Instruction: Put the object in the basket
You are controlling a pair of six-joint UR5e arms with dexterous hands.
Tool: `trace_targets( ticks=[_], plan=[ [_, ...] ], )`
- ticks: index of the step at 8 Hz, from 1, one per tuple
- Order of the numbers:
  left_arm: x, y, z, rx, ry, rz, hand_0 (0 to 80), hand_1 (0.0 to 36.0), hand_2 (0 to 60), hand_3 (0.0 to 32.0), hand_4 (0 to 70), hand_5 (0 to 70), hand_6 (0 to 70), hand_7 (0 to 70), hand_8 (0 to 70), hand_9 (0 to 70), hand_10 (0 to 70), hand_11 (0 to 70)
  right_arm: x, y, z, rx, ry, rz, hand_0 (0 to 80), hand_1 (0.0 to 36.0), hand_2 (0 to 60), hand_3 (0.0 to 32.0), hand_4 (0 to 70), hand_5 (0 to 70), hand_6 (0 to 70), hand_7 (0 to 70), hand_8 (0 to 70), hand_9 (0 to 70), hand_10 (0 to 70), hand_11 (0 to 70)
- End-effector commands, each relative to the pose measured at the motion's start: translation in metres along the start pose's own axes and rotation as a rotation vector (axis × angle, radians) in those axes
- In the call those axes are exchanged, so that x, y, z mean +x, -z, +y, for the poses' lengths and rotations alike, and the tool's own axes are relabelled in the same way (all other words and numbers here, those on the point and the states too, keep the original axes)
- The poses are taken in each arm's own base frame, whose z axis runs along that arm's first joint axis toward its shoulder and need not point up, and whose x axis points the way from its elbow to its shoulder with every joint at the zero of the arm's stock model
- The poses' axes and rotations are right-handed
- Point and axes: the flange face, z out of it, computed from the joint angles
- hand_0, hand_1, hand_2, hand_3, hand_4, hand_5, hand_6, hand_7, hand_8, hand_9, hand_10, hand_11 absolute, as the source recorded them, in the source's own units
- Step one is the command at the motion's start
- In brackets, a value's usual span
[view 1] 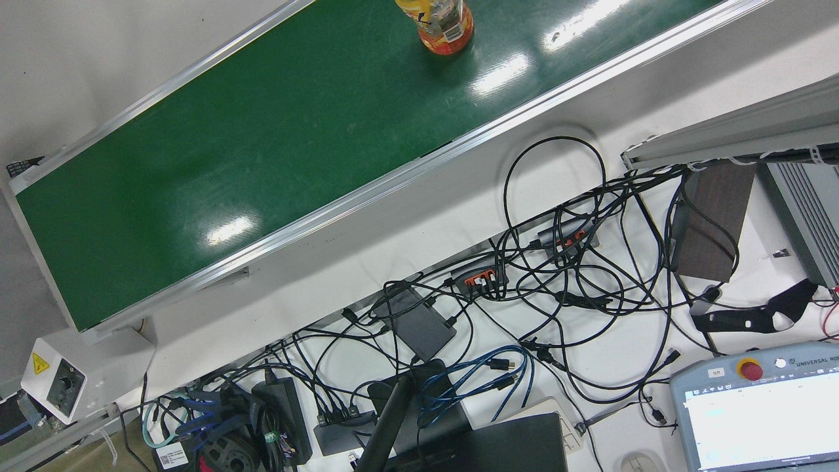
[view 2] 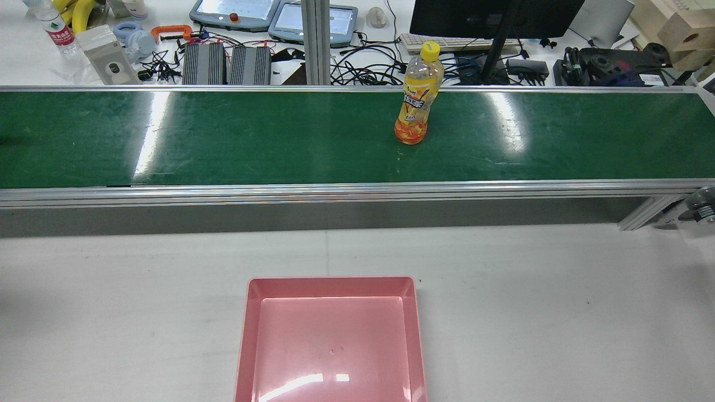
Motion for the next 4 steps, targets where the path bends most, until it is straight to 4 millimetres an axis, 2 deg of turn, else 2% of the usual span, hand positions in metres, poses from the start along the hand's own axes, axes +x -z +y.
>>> trace_targets(
  ticks=[1, 4],
  plan=[
    [0.0013, -0.0011, 0.0044, -0.008, 0.001, 0.003, 50.8, 16.1, 0.0, 0.0, 0.0, 2.4, 0.0, 0.0, 0.0, 0.0, 3.8, 7.8, 0.0000, 0.0000, 0.0000, 0.000, 0.000, 0.000, 0.0, 0.0, 0.0, 0.0, 0.0, 0.0, 0.0, 0.0, 0.0, 0.0, 0.0, 0.0],
    [0.0050, -0.0018, 0.0082, -0.016, 0.001, 0.010, 50.8, 16.1, 0.0, 0.0, 0.0, 2.2, 0.0, 0.0, 0.0, 0.0, 3.8, 7.8, 0.0001, 0.0001, -0.0007, 0.002, 0.000, 0.000, 0.0, 0.0, 0.0, 0.0, 0.0, 0.0, 0.0, 0.0, 0.0, 0.0, 0.0, 0.0]
  ],
)
